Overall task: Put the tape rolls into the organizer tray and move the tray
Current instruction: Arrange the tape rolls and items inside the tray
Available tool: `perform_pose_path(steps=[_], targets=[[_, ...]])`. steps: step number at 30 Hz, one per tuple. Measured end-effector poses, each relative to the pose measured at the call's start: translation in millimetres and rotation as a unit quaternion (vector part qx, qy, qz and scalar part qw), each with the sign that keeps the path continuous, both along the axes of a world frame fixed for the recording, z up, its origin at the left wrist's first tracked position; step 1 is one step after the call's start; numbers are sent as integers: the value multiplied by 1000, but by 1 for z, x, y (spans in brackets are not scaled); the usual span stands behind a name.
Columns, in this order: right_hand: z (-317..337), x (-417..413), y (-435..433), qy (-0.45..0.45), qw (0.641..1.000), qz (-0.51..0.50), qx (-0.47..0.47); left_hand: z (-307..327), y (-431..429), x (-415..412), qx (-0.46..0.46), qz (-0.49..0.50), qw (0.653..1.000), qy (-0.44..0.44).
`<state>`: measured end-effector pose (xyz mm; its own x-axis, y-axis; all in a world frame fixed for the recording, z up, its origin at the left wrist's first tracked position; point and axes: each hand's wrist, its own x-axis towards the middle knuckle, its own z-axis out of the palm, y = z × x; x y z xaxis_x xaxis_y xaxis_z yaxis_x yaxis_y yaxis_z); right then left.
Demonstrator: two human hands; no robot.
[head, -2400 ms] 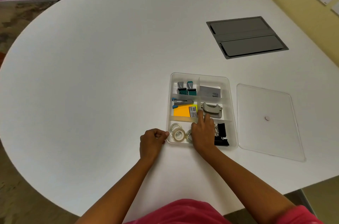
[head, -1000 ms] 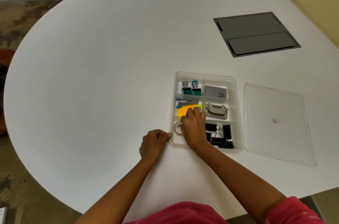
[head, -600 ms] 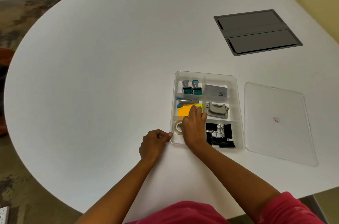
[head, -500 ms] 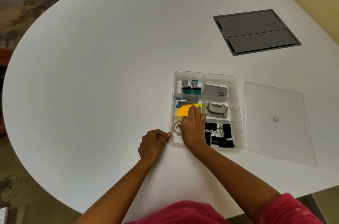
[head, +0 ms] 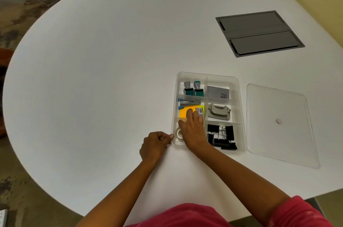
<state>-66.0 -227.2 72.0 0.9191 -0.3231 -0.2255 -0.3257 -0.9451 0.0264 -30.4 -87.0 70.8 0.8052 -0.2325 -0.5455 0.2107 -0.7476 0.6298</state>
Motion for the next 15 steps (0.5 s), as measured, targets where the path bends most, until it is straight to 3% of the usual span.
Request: perform_pose_path(steps=[12,15], targets=[[6,-13,-7,20,999,42,-13,2,0,2,6,-2,1000,10],[7,-10,-4,-14,999,43,-9,3,0,2,7,-2,1000,10]])
